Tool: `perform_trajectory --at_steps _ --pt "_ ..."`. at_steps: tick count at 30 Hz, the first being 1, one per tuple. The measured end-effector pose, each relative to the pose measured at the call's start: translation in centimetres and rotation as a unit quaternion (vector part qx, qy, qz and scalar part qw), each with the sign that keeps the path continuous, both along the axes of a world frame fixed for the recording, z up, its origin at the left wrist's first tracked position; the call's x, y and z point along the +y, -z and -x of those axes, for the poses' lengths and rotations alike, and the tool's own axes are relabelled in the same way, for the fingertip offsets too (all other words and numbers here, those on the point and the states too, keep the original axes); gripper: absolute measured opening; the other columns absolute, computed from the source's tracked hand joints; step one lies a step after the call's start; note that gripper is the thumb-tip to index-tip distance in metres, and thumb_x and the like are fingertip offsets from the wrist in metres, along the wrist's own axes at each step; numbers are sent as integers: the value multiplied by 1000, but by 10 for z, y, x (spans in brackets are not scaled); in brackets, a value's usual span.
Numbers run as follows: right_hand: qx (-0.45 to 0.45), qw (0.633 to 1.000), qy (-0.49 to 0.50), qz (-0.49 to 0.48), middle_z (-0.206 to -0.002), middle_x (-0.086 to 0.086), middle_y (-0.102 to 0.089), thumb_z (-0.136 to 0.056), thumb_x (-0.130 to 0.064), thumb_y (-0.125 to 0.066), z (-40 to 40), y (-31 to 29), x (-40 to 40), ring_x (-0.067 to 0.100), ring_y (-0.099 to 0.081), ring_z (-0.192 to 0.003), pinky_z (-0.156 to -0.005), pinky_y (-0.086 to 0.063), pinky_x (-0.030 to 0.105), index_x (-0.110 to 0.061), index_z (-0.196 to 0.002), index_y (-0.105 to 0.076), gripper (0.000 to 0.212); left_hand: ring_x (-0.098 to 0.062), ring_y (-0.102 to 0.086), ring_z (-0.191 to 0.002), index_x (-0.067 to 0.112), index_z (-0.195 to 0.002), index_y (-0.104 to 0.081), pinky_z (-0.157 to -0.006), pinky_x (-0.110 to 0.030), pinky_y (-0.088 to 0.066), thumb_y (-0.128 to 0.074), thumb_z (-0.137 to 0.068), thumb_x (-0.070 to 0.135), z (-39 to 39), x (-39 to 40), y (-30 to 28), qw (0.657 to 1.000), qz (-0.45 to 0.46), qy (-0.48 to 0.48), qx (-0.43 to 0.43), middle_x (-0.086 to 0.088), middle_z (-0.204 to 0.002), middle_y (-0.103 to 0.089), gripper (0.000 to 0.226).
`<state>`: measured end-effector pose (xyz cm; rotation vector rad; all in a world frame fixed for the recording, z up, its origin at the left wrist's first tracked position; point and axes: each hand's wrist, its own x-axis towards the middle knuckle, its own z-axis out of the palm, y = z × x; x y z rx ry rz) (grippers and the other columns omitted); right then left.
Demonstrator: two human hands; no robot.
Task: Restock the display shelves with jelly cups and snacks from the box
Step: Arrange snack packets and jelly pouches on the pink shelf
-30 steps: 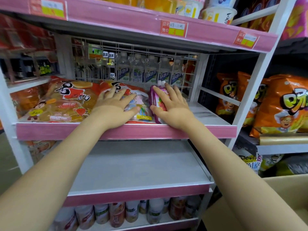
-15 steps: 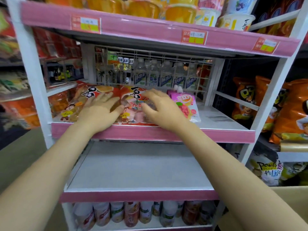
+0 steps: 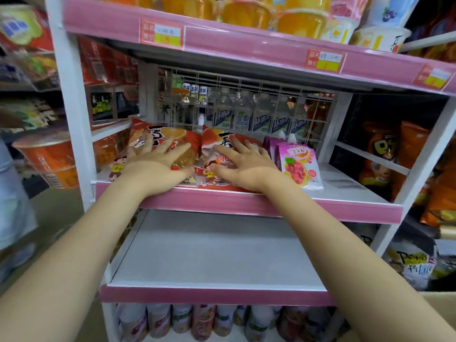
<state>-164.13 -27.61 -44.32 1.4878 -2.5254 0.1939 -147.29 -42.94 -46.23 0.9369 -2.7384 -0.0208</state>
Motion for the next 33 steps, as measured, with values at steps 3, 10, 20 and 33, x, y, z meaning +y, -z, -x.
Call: perform_trajectory --at_steps 3,10,20,33 --pt "4 1000 -17 15 -167 -3 -6 -91 -78 -27 -9 2 5 26 2 -154 -122 1 54 -53 -152 -18 67 -28 13 -153 56 -152 -3 -120 -62 3 -16 -91 78 2 1 -2 1000 1 -10 4 13 -165 11 66" --pt "102 960 -13 261 -158 3 -36 -95 -51 -43 25 1 80 25 -24 -149 -122 -9 47 -30 -147 -44 56 -18 -15 -152 32 -151 -39 -124 -44 -1 -25 -97 64 30 55 -6 963 94 115 225 2 -164 -25 64" --pt "-15 970 8 242 -156 15 -34 -90 -59 -36 88 29 93 39 -26 -144 -118 -25 49 -26 -150 -41 69 -17 1 -154 39 -157 -4 -123 -50 2 -10 -96 68 122 82 -1 991 67 114 0 7 -167 -2 68" --pt "-52 991 94 76 -167 12 -6 -98 -61 -30 45 5 112 43 -6 -151 -119 -17 59 -30 -159 -16 70 -22 18 -152 30 -159 7 -122 -49 12 -15 -98 64 92 117 -19 991 -42 102 -70 -3 -167 12 73"
